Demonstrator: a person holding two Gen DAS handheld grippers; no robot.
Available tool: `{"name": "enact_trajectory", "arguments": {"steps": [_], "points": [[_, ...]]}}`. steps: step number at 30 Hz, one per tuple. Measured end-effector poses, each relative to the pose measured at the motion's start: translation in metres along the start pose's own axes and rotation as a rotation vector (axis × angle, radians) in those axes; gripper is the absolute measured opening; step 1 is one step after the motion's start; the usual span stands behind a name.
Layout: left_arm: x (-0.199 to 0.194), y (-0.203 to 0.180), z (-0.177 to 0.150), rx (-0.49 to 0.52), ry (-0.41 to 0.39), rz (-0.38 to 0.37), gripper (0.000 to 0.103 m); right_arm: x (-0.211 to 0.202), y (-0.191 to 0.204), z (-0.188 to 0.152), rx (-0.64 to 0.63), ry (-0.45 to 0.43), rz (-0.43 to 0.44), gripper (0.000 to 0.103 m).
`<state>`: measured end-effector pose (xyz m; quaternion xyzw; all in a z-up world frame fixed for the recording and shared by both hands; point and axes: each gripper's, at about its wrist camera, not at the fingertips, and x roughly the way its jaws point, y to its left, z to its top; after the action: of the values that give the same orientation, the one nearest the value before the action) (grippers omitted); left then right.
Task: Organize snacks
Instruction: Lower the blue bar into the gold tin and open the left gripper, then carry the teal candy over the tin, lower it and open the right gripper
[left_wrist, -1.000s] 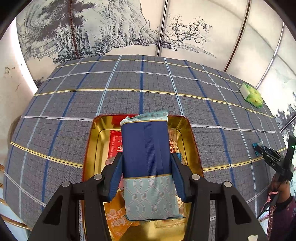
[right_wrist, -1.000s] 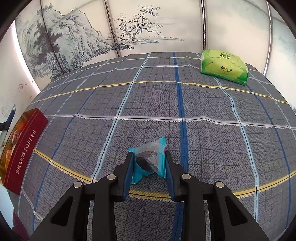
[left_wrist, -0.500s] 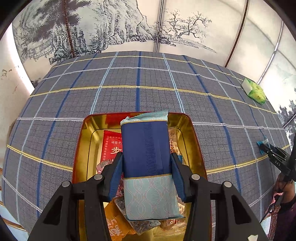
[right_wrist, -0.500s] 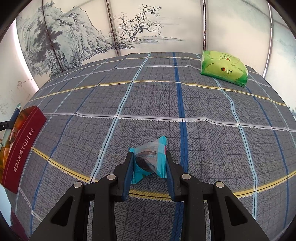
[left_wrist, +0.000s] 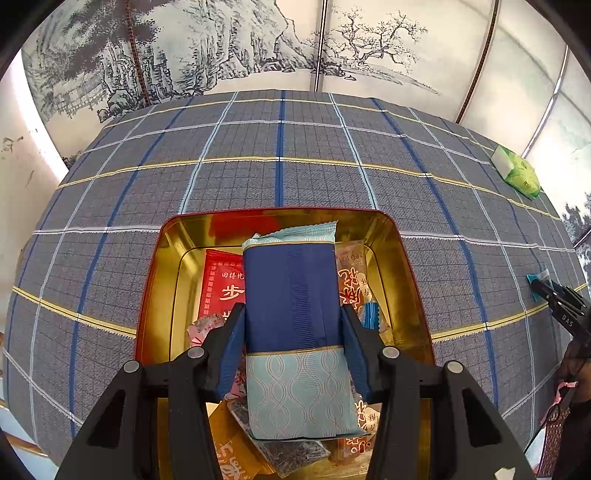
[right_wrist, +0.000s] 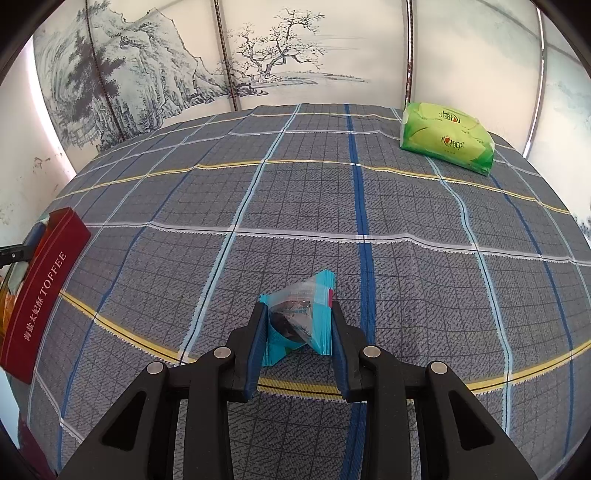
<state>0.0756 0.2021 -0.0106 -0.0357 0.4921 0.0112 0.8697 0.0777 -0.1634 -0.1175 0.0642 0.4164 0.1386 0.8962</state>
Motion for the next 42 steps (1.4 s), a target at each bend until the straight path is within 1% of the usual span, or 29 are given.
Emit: {"name": "enact_trajectory", "arguments": {"steps": [4,6,7,9,11,15,18,22,25,26,29,35,38,42], "points": [[-0.001,-0.003,0.0,0.014,-0.01,0.026,0.048,0.0,0.0,0.0,-0.003,0.0,-0.004,0.032],[-0.002,-0.004,-0.001,0.023,-0.017,0.038,0.053,0.0,0.001,0.0,-0.008,0.001,-0.012,0.032],[-0.003,-0.004,-0.001,0.024,-0.023,0.044,0.058,0.0,0.002,0.0,-0.014,0.001,-0.019,0.031],[-0.009,-0.004,-0.003,0.022,-0.047,0.055,0.064,0.0,0.004,0.0,-0.004,0.001,-0.013,0.03],[-0.016,-0.002,-0.004,0.02,-0.068,0.07,0.074,-0.001,0.007,0.0,0.005,0.007,0.0,0.029],[-0.033,0.003,-0.008,0.011,-0.115,0.089,0.078,-0.008,0.023,-0.003,0.005,0.007,0.029,0.029],[-0.042,0.008,-0.012,0.006,-0.129,0.097,0.081,-0.023,0.04,-0.001,-0.003,-0.02,0.063,0.029],[-0.052,0.013,-0.02,-0.002,-0.141,0.1,0.081,-0.046,0.077,0.012,-0.031,-0.063,0.137,0.029],[-0.06,0.016,-0.026,-0.001,-0.156,0.108,0.081,-0.061,0.116,0.022,-0.075,-0.092,0.202,0.029],[-0.064,0.018,-0.029,0.002,-0.164,0.11,0.081,-0.065,0.132,0.026,-0.093,-0.099,0.239,0.029],[-0.07,0.022,-0.034,0.005,-0.183,0.122,0.082,-0.07,0.174,0.032,-0.139,-0.1,0.307,0.029],[-0.08,0.04,-0.045,-0.011,-0.215,0.147,0.089,-0.058,0.242,0.035,-0.217,-0.061,0.399,0.029],[-0.084,0.05,-0.05,-0.019,-0.231,0.171,0.092,-0.05,0.266,0.036,-0.246,-0.043,0.421,0.029],[-0.085,0.064,-0.056,-0.034,-0.243,0.185,0.092,-0.038,0.286,0.037,-0.252,-0.015,0.437,0.029]]}}
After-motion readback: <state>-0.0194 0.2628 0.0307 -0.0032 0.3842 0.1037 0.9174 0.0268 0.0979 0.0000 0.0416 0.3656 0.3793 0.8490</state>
